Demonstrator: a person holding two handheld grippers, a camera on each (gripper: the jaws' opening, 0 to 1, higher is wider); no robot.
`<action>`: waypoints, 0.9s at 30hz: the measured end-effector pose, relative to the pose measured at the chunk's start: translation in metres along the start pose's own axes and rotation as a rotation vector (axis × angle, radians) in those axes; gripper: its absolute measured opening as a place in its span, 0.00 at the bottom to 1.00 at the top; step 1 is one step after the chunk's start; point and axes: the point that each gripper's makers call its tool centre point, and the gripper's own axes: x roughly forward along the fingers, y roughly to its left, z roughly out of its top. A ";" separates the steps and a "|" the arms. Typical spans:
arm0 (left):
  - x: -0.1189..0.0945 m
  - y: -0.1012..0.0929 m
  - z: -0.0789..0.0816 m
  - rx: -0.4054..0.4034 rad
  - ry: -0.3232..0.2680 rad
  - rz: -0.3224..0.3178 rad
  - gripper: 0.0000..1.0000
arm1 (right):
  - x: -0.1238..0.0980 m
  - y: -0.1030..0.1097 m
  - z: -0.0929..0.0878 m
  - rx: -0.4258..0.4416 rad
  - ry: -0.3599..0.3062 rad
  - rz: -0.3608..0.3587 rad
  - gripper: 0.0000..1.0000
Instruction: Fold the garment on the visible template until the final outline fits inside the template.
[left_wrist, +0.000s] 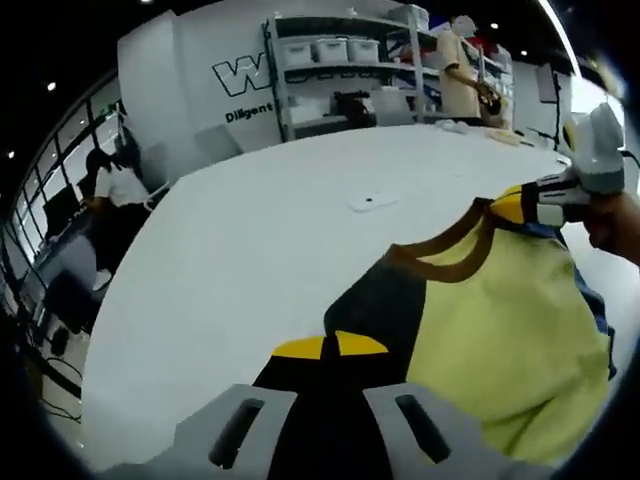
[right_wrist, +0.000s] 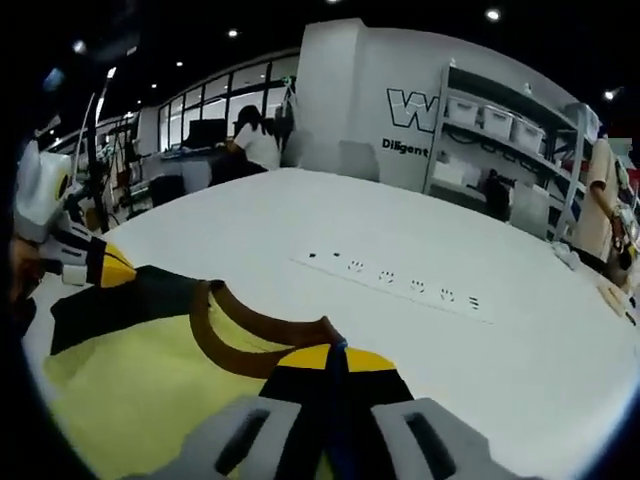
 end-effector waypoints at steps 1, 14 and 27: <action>0.002 0.001 0.000 0.004 0.001 0.005 0.03 | 0.004 0.000 -0.001 -0.002 0.003 -0.003 0.00; 0.018 0.013 -0.006 0.022 0.027 0.043 0.03 | 0.023 -0.002 -0.012 0.002 0.053 -0.006 0.00; 0.024 0.015 -0.017 0.026 0.068 0.035 0.03 | 0.030 -0.005 -0.019 0.045 0.069 -0.015 0.00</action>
